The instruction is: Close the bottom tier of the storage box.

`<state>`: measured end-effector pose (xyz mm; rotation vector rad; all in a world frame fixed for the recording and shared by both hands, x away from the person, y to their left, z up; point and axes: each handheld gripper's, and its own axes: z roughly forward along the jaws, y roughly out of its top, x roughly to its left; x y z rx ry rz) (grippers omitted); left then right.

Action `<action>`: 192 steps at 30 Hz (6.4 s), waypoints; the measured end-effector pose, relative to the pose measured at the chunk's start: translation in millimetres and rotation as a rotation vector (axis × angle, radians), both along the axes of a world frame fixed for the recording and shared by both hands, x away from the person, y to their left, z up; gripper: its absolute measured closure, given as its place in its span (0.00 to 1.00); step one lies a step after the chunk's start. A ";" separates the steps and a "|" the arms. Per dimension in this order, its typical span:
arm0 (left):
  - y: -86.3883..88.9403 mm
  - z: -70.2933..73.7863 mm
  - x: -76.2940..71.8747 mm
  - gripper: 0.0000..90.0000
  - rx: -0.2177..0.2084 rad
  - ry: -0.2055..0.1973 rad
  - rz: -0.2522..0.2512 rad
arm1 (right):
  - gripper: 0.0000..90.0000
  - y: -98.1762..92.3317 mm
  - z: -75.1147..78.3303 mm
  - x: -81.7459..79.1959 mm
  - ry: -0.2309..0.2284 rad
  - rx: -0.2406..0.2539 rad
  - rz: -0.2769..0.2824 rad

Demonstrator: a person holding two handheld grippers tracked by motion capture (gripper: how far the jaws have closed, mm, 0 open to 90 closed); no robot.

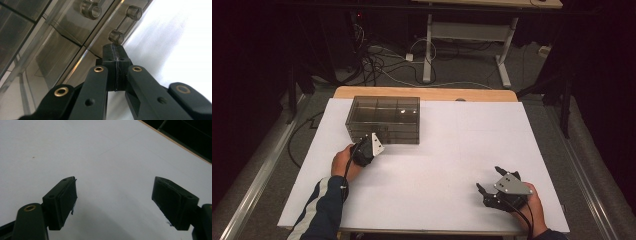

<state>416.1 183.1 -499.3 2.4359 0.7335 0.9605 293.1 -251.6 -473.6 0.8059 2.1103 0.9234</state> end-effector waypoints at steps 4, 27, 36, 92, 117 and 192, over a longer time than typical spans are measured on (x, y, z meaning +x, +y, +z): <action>-0.6 -0.4 1.2 0.97 0.007 -0.004 -0.002 | 0.23 0.0 0.3 -0.1 -0.001 -0.002 0.002; 9.7 8.5 -3.0 0.97 -0.089 -0.027 0.019 | 0.23 -2.0 2.8 -1.0 -0.010 0.007 0.000; 10.2 7.9 -2.2 0.97 -0.088 -0.028 0.018 | 0.23 -1.6 2.4 -0.9 -0.010 0.003 0.001; 32.7 48.1 -26.2 0.82 -0.362 -0.189 0.044 | 0.23 -1.1 1.6 -1.1 -0.004 0.000 0.008; 29.7 51.1 -29.4 0.32 -0.377 -0.215 0.074 | 0.23 -0.2 1.5 -1.4 -0.003 -0.003 0.014; 8.3 75.7 -56.8 0.18 -0.474 -0.251 -0.041 | 0.23 8.6 2.3 -6.9 0.011 0.001 0.057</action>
